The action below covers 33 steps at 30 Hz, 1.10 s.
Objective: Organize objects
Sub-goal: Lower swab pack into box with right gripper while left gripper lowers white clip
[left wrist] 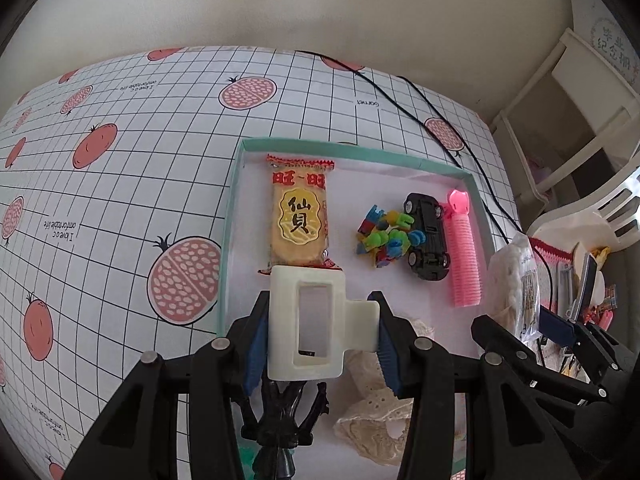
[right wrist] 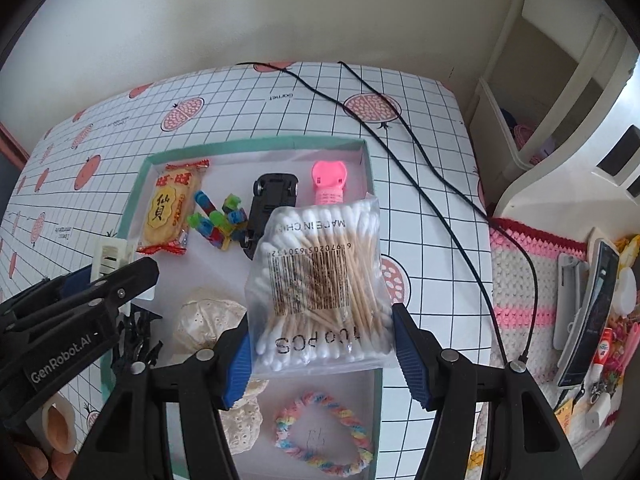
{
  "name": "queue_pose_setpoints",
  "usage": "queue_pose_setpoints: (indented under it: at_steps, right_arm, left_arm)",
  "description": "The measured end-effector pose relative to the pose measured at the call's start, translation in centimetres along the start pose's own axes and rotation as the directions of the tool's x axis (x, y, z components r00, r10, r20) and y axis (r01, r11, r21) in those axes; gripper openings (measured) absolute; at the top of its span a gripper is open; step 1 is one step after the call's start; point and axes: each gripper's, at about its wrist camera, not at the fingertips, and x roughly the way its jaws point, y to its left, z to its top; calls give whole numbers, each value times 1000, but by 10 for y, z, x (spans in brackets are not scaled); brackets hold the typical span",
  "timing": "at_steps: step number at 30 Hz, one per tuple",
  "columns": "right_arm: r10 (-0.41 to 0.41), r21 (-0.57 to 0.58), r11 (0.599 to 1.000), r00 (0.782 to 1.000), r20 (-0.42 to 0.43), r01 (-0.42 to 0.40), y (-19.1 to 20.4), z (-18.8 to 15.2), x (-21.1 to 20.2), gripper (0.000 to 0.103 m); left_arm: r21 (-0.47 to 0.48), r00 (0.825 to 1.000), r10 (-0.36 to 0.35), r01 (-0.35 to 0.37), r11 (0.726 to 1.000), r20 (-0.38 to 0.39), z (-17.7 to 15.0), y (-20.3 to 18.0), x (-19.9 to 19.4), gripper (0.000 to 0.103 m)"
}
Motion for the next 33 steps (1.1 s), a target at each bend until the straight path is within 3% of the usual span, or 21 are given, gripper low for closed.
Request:
queue_pose_setpoints:
  at_steps: [10, 22, 33]
  right_arm:
    - [-3, -20, 1000, 998, -62, 2, 6, -5, 24, 65]
    - [3, -17, 1000, 997, -72, -4, 5, -7, 23, 66]
    - [15, -19, 1000, 999, -40, -15, 7, -1, 9, 70]
  left_arm:
    - [21, 999, 25, -25, 999, -42, -7, -4, 19, 49]
    - [25, 998, 27, -26, 999, -52, -6, -5, 17, 49]
    - [42, 1000, 19, -18, 999, -8, 1, -9, -4, 54]
